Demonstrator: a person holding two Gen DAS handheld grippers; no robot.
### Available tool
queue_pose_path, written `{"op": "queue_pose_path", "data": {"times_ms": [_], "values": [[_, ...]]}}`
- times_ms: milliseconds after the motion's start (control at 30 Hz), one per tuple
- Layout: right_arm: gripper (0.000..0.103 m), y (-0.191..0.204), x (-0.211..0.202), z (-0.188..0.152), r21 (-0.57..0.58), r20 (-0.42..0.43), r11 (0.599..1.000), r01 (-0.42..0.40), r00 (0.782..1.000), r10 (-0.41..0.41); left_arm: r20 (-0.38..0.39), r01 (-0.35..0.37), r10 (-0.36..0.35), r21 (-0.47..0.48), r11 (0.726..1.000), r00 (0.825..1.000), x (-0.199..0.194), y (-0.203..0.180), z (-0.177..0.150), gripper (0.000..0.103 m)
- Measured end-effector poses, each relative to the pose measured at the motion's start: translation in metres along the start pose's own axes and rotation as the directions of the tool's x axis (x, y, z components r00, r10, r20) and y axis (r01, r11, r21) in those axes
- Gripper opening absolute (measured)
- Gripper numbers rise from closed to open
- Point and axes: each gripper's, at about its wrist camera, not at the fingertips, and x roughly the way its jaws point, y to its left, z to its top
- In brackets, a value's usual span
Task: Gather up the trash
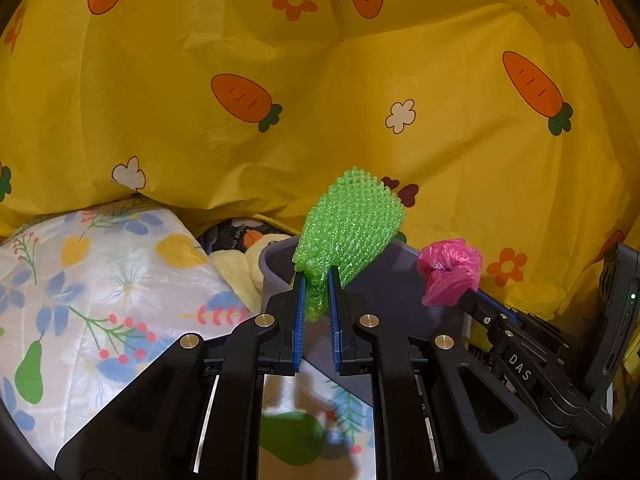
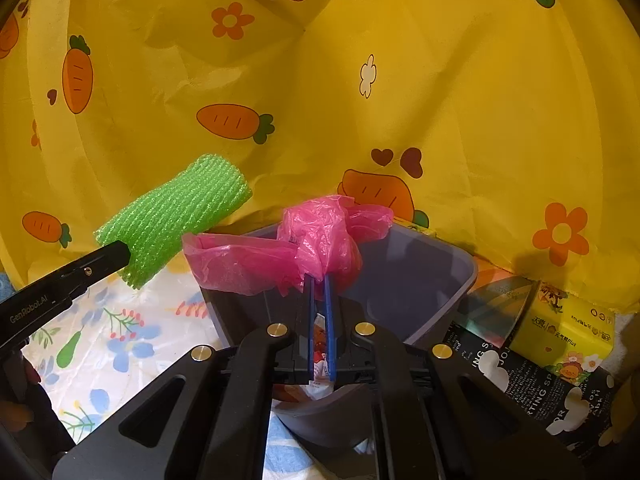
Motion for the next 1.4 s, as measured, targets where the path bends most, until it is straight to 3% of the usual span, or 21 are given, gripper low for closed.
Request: {"op": "queue_pose_path", "data": {"times_ms": [1033,1133,1200,1267,1400], "values": [[0.006,-0.004,0.025,-0.004,-0.006,-0.033,0.999,0.033,0.999,-0.034,-0.081,0.086,-0.087,-0.008,0.996,0.993,0.053,-0.013,-0.009,0.011],[0.008,-0.005,0.025,-0.004,-0.002,-0.031,0.999,0.037,0.999,-0.037,-0.085,0.116,-0.117,-0.008,0.993,0.990,0.052,-0.014,-0.010,0.023],[0.013,-0.006,0.025,-0.004,0.000,-0.030,0.999,0.047,0.998,-0.047,-0.074,0.094,-0.095,-0.022,0.995,0.993,0.050,-0.011,-0.012,0.056],[0.040,-0.008,0.023,-0.006,0.007,-0.024,0.999,0.051,0.998,-0.051,-0.051,0.093,-0.096,-0.047,0.995,0.994,0.045,-0.004,-0.013,0.068],[0.054,-0.006,0.022,-0.008,0.007,-0.020,0.998,0.057,0.998,-0.057,-0.035,0.069,-0.071,-0.061,0.996,0.997,0.037,0.003,-0.015,0.080]]}}
